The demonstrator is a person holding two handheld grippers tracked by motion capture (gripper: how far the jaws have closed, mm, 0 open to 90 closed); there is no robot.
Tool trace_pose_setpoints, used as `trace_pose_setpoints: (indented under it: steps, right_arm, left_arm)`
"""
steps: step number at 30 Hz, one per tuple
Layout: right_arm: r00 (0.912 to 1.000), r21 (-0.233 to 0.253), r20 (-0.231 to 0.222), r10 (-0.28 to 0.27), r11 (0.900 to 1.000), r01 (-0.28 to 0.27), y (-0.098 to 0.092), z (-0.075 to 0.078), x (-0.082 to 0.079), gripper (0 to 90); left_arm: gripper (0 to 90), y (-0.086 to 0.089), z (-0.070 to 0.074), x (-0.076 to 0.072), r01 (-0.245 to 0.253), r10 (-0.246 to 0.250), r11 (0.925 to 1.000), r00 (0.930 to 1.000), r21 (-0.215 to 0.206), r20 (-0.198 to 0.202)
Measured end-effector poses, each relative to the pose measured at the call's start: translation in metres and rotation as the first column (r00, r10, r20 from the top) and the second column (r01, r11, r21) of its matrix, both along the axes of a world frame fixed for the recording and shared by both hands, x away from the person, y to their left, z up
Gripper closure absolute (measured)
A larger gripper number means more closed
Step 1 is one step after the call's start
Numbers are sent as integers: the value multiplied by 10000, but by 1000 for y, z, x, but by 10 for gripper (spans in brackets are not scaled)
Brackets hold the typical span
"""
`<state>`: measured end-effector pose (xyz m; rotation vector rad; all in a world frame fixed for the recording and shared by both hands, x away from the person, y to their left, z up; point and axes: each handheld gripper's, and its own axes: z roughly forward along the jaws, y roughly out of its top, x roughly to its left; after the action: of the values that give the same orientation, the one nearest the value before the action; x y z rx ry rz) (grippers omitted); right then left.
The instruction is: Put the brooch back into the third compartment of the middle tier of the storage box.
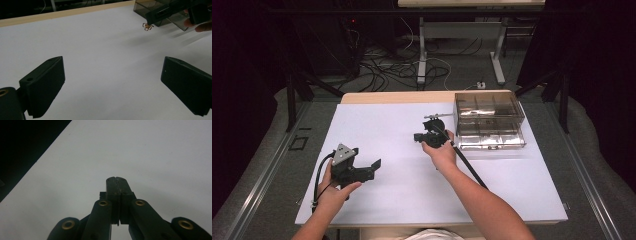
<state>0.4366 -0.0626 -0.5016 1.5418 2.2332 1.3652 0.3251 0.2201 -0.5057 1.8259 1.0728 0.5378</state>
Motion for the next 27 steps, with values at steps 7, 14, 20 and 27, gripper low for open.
trace_pose_setpoints:
  steps: [7,14,20,27]
  right_arm:
    - [9999,192,52,-164,9997,163,-11,5,-2,900]
    - [9994,238,153,-322,9992,318,-20,7,-3,900]
    - [9992,485,158,-379,9981,371,-29,11,-4,900]
    - [9989,796,47,-461,9958,456,-38,15,-7,900]
  left_arm:
    - [55,0,0,0,-13,13,10000,10000,-3,17]
    - [55,0,0,0,-16,16,10000,10000,4,11]
    - [56,0,0,0,-19,19,10000,10000,24,8]
    - [56,0,0,0,-28,28,10000,10000,15,21]
